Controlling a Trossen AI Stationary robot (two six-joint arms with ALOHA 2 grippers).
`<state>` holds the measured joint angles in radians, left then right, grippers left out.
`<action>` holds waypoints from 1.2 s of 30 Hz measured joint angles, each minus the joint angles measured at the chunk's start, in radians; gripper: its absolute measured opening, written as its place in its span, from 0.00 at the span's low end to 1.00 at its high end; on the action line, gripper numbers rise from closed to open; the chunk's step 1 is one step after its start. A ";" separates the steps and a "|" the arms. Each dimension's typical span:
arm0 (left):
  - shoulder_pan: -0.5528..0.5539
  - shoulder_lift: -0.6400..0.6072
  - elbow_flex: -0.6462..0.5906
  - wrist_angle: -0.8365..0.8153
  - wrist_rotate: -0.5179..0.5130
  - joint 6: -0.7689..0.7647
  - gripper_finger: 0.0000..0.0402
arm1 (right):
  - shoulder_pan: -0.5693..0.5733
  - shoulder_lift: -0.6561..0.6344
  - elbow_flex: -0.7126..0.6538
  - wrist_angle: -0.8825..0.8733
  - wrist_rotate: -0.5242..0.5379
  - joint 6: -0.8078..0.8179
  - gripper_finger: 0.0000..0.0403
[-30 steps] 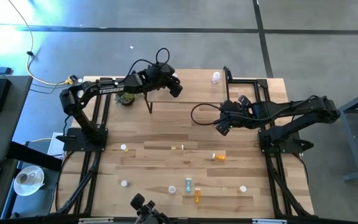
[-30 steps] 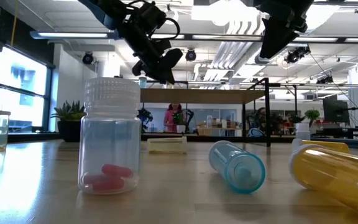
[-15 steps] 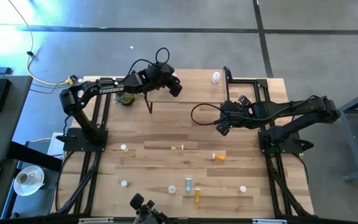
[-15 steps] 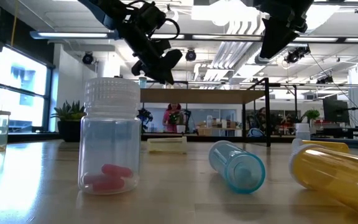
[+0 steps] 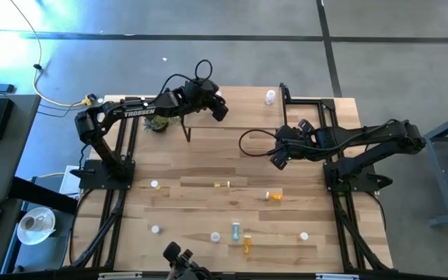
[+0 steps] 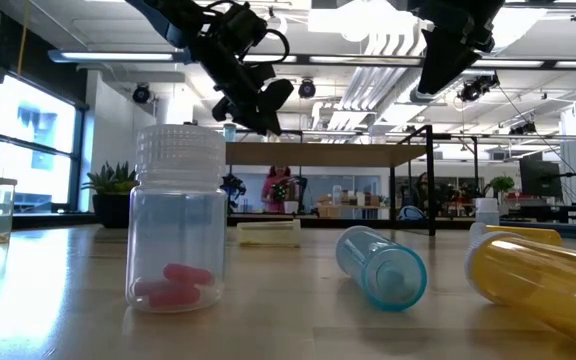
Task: Pick and place medicine bottles onto shelf by color
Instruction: Put the top right yellow pill bottle on the shelf, then put the top orange pill bottle on the shelf
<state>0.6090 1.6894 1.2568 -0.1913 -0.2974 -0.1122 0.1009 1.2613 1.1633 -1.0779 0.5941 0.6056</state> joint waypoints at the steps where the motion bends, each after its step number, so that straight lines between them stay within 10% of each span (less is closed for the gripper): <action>1: 0.000 0.000 0.000 0.000 0.000 0.000 0.38 | 0.000 0.000 0.000 0.000 0.000 0.000 0.44; 29: -0.043 -0.042 0.161 -0.182 0.009 0.145 0.51 | 0.000 0.000 0.000 -0.001 -0.026 -0.002 0.44; 36: -0.081 -0.095 0.170 -0.283 0.172 0.219 0.51 | 0.000 0.000 0.000 -0.001 -0.096 -0.001 0.44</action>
<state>0.5276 1.5946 1.4265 -0.4745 -0.1250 0.1072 0.1009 1.2610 1.1629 -1.0790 0.4980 0.6048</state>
